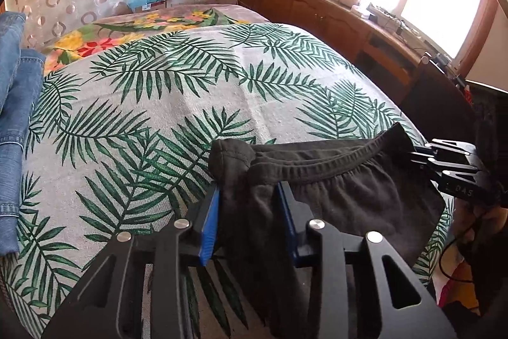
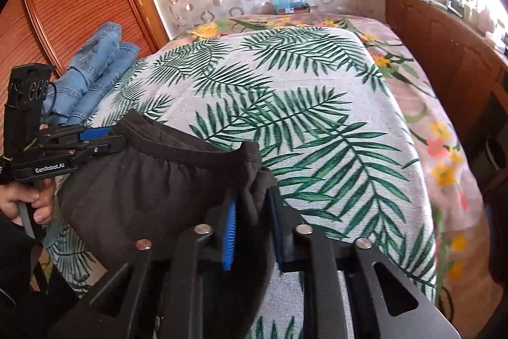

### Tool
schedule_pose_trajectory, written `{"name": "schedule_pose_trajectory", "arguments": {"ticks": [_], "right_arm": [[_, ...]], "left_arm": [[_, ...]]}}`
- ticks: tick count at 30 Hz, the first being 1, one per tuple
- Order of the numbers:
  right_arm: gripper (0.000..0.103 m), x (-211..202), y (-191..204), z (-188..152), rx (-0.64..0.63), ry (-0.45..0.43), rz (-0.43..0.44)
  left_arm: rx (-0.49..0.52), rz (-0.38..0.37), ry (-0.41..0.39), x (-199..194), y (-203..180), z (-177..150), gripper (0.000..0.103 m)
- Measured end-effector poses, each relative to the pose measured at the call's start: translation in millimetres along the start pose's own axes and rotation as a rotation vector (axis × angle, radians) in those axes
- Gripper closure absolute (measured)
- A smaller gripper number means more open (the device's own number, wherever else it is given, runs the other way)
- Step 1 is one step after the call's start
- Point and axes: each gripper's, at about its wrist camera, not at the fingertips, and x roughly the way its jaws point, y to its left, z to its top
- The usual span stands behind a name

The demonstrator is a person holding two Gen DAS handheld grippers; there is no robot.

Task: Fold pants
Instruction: 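Grasp the shorts' waistband with both grippers and lift the bundle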

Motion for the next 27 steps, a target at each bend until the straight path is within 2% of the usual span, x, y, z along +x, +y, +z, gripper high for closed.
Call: {"name": "schedule_pose_trajectory", "arguments": {"ticks": [4, 8, 14, 18, 27], "right_arm": [[0.090, 0, 0, -1, 0.002, 0.000, 0.007], [0.091, 0, 1, -1, -0.003, -0.004, 0.006], [0.093, -2, 8, -1, -0.007, -0.020, 0.007], [0.094, -12, 16, -2, -0.023, -0.054, 0.013], [0.094, -45, 37, -11, -0.075, -0.136, 0.020]], "left_arm": [[-0.013, -0.021, 0.003, 2, 4, 0, 0.067], [-0.008, -0.011, -0.001, 1, 5, 0, 0.069], [0.003, -0.007, -0.009, -4, -2, -2, 0.085], [0.009, 0.001, -0.043, -20, -7, -4, 0.089], [0.031, 0.038, -0.119, -64, -23, -14, 0.090]]}}
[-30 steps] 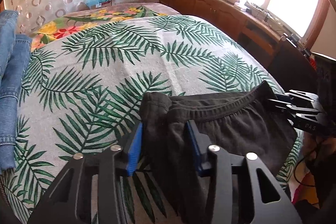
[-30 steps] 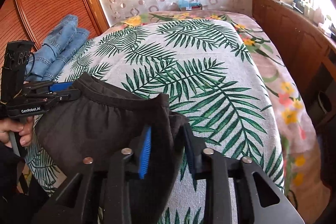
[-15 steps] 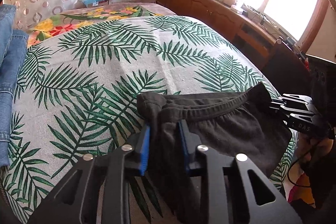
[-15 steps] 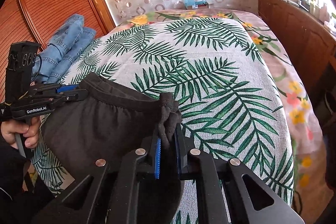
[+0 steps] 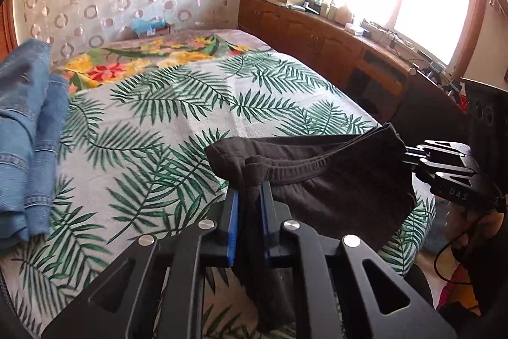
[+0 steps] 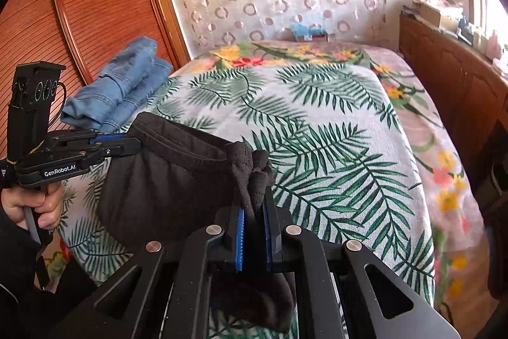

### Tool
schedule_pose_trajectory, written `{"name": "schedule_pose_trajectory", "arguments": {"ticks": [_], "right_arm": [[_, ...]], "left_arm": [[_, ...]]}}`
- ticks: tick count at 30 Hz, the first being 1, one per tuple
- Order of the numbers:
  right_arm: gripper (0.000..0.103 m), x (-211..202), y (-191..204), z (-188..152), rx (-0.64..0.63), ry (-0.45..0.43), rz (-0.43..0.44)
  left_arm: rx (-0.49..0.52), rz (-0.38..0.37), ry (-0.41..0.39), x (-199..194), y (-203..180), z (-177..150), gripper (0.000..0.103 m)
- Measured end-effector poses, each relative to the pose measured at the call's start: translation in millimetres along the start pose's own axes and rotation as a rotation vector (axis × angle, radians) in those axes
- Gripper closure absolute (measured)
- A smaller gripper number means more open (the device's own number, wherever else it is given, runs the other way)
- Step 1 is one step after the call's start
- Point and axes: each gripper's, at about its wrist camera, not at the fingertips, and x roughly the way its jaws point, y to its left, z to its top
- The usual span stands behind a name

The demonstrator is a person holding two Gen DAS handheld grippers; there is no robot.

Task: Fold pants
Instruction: 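Grasp the shorts' waistband with both grippers and lift the bundle, then carry the lifted shorts with both grippers toward the folded blue jeans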

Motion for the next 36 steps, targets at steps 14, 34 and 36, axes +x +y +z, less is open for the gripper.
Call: {"name": "schedule_pose_trajectory", "arguments": {"ticks": [14, 34, 36], "right_arm": [[0.094, -31, 35, 18, -0.081, -0.094, 0.015], [0.094, -23, 53, 45, -0.198, -0.163, 0.031], [0.094, -19, 56, 50, -0.213, -0.167, 0.032]], "left_arm": [[0.014, 0.059, -0.126, -65, -2, 9, 0.091], [0.024, 0.151, -0.231, -104, 16, 28, 0.092], [0.021, 0.159, -0.235, -104, 20, 30, 0.092]]}}
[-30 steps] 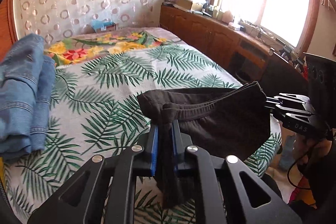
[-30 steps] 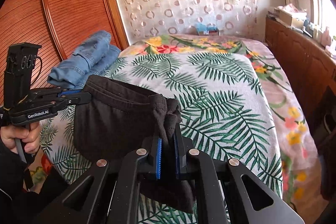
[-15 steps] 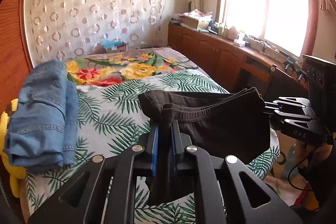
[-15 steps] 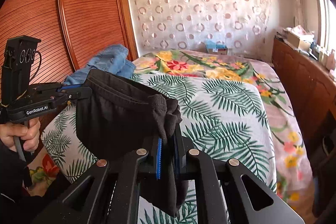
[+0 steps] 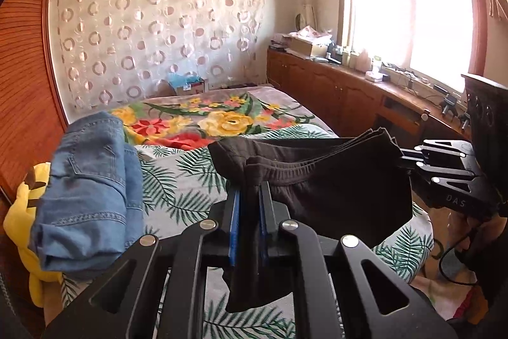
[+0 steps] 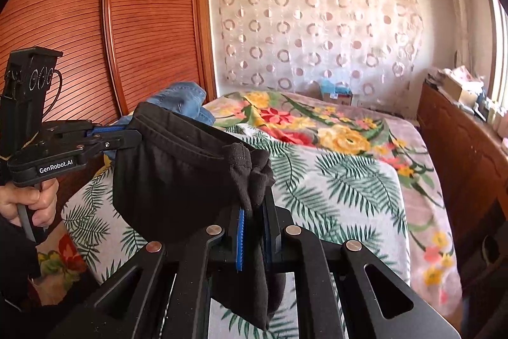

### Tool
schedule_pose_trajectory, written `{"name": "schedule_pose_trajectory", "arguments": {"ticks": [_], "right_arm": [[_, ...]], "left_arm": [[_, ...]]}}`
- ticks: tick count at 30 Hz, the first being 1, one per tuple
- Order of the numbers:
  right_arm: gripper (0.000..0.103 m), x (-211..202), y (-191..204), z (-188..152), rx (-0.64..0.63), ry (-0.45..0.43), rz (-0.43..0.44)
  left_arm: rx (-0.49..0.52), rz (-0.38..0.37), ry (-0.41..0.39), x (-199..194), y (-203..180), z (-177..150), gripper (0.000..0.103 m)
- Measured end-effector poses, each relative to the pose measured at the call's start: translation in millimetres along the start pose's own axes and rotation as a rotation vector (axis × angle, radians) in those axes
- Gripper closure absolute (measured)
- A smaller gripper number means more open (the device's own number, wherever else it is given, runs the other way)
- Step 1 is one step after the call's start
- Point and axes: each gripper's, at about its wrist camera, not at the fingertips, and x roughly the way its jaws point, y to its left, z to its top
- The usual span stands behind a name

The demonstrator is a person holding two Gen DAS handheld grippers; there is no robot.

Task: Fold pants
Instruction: 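Carry the lifted shorts with both grippers toward the folded blue jeans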

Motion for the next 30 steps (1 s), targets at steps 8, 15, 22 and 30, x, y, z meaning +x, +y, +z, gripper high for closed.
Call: {"name": "schedule_pose_trajectory", "arguments": {"ticks": [8, 15, 22, 30], "right_arm": [[0.094, 34, 7, 28, -0.060, -0.025, 0.017], [0.094, 58, 7, 47, -0.086, -0.046, 0.040], [0.094, 88, 5, 68, -0.124, -0.058, 0.059], [0.094, 116, 3, 86, -0.168, -0.069, 0.086]], "left_arm": [[-0.035, 0.036, -0.015, 6, 30, 6, 0.092], [-0.052, 0.065, -0.036, 5, 54, 15, 0.092], [-0.073, 0.103, -0.064, 0, 82, 25, 0.092], [-0.098, 0.156, -0.080, 0, 109, 31, 0.092]]}}
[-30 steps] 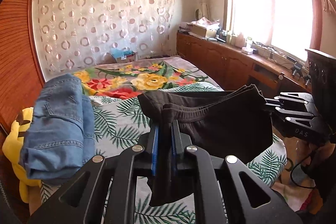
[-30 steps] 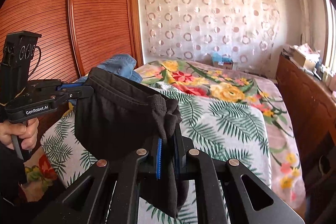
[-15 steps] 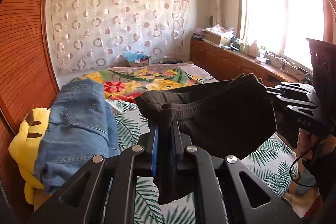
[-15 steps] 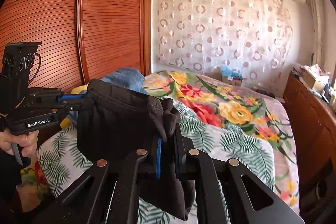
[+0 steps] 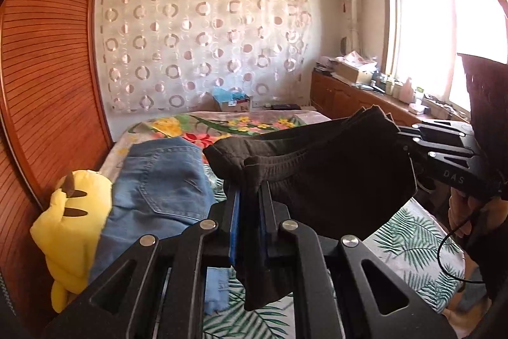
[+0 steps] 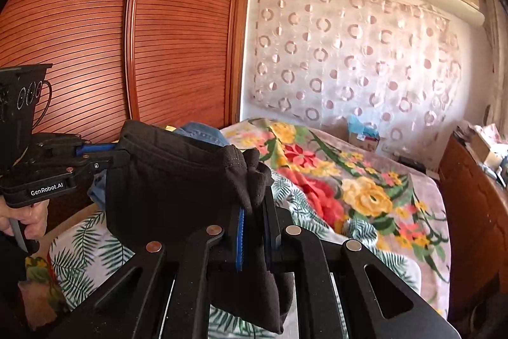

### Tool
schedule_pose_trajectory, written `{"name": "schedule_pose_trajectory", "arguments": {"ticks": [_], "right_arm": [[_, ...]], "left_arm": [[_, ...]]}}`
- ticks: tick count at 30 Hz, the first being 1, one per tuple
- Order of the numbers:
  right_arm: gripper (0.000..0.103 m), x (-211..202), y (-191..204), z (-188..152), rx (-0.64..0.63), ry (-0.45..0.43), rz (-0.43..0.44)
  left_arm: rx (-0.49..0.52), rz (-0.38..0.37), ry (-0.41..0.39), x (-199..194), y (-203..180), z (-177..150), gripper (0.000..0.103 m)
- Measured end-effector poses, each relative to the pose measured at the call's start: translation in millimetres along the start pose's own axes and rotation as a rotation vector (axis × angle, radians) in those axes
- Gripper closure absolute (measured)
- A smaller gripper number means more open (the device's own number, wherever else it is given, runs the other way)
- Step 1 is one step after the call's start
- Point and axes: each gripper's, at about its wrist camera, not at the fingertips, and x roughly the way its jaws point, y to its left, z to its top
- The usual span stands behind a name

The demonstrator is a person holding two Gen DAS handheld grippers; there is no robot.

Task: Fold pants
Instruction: 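Carry the lifted shorts with both grippers toward the folded blue jeans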

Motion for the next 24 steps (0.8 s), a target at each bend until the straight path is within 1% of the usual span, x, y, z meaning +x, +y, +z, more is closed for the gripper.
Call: {"name": "schedule_pose_trajectory", "arguments": {"ticks": [5, 11, 13, 19, 24], "right_arm": [[0.094, 23, -4, 13, -0.039, 0.028, 0.033], [0.094, 49, -3, 32, -0.116, 0.027, 0.054], [0.094, 58, -3, 36, -0.138, 0.030, 0.060], [0.094, 76, -5, 45, -0.193, 0.038, 0.074], [0.094, 90, 1, 54, -0.265, 0.046, 0.089]], "left_arm": [[-0.014, 0.030, 0.009, 6, 19, 1, 0.092], [-0.026, 0.074, 0.026, 12, 42, 0, 0.092], [-0.041, 0.085, 0.030, 14, 53, -1, 0.092], [-0.072, 0.109, 0.031, 15, 70, -6, 0.092], [-0.111, 0.126, 0.037, 19, 87, -14, 0.092]]}}
